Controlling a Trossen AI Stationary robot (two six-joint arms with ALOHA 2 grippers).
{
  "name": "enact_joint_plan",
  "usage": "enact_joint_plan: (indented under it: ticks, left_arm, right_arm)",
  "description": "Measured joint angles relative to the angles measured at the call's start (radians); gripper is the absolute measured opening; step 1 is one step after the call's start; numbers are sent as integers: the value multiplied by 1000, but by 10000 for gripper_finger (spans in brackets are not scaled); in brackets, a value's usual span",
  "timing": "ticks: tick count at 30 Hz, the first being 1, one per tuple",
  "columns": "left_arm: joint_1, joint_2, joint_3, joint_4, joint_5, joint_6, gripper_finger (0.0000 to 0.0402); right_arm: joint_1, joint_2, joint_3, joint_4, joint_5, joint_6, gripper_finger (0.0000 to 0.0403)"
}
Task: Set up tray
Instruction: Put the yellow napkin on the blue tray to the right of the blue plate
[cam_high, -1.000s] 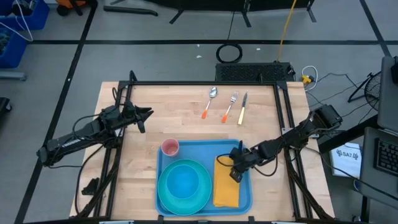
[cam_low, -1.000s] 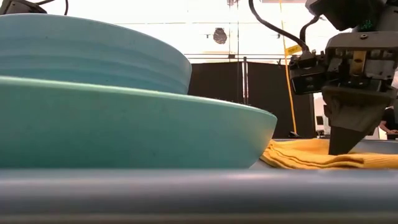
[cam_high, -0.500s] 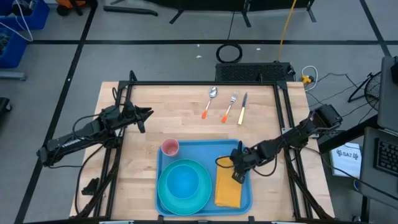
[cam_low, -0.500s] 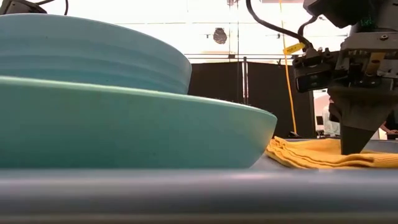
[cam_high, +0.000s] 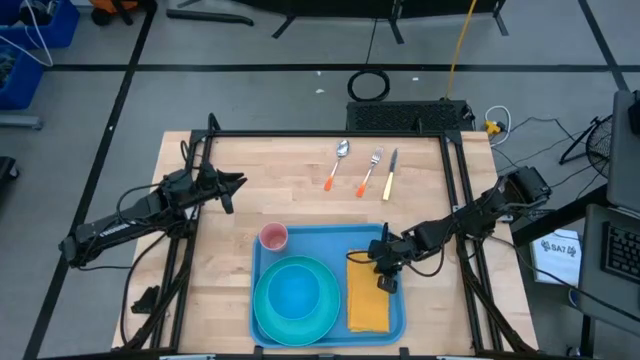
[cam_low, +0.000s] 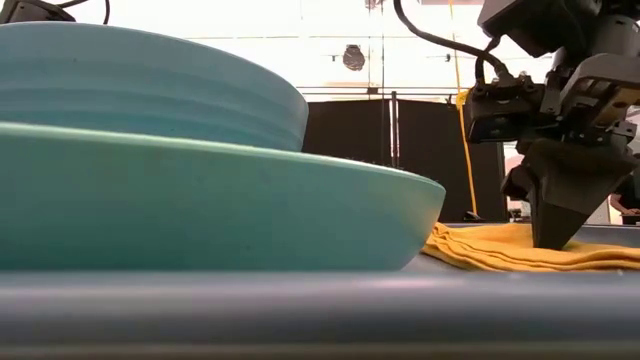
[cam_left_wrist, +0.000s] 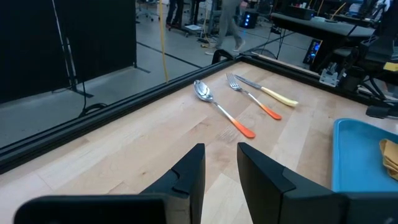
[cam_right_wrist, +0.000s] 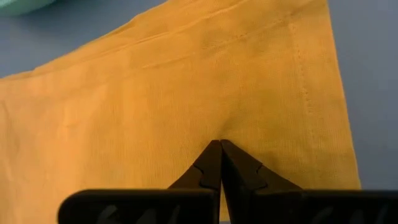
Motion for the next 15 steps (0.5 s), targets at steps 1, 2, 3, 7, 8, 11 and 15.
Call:
enact_joint_plan:
  ticks: [1, 2, 3, 7, 8, 11, 15]
  left_arm:
    - [0, 0, 0, 0, 0, 0, 97]
    - [0, 0, 0, 0, 0, 0, 97]
    - [0, 0, 0, 0, 0, 0, 97]
    - [0, 0, 0, 0, 0, 0, 97]
    - [0, 0, 0, 0, 0, 0, 97]
    - [0, 0, 0, 0, 0, 0, 97]
    - [0, 0, 0, 0, 0, 0, 97]
  right_arm:
    - [0, 0, 0, 0, 0, -5, 0]
    - [1, 0, 0, 0, -7, -13, 0]
    - [0, 0, 0, 0, -20, -26, 0]
    - [-1, 1, 0, -2, -60, -46, 0]
    - [0, 1, 0, -2, -61, -46, 0]
    - [0, 1, 0, -2, -84, -67, 0]
    - [-1, 1, 0, 5, -110, -91, 0]
